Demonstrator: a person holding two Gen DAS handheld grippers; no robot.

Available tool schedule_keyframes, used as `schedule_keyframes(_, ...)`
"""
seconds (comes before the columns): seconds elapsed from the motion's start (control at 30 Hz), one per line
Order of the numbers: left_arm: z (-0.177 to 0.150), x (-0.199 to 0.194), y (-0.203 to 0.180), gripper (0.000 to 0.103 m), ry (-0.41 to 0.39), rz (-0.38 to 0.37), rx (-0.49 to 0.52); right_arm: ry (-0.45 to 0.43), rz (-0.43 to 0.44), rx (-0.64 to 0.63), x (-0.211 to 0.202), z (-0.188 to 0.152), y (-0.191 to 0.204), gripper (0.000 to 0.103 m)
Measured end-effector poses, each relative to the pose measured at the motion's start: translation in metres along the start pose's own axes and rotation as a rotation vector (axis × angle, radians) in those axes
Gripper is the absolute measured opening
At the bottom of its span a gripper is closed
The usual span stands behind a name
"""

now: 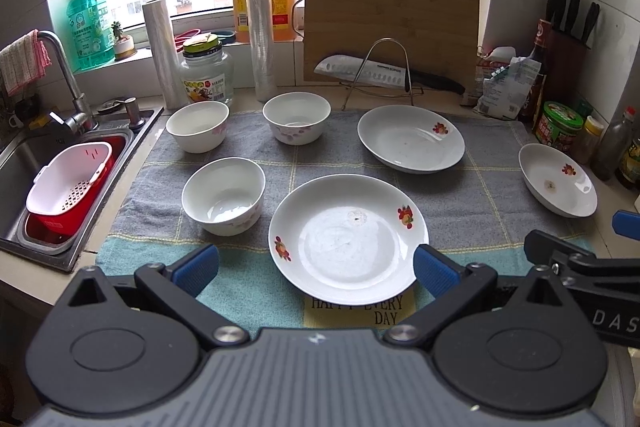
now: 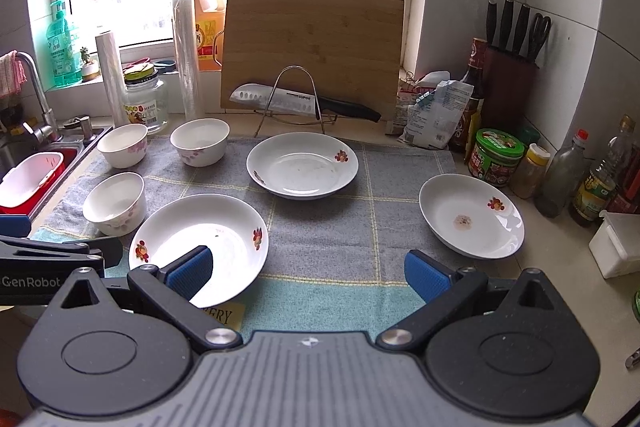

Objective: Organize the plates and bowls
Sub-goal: 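Move the left gripper past the large plate toward the stained white plate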

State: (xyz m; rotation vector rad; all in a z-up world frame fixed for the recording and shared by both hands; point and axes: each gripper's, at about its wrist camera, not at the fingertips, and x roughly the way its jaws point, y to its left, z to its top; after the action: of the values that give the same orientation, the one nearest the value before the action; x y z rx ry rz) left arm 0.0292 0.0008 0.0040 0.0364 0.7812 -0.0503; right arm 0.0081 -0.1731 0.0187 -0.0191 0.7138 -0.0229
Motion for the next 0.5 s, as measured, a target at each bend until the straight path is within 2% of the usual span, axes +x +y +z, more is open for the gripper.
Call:
schedule_keyframes(0.17, 0.008, 0.015, 0.003, 0.102, 0.007, -0.039, 0.002, -0.024, 0.02, -0.007, 0.01, 0.003, -0.003, 0.103)
schedule_keyframes(0.33, 0.017, 0.027, 0.004, 0.102, -0.025, -0.061, 0.037, -0.043, 0.033, -0.01, 0.023, 0.008, -0.006, 0.103)
schedule_keyframes(0.5, 0.029, 0.044, 0.008, 0.102, -0.036, -0.099, 0.051, -0.036, 0.008, -0.006, 0.041, 0.014, -0.007, 0.103)
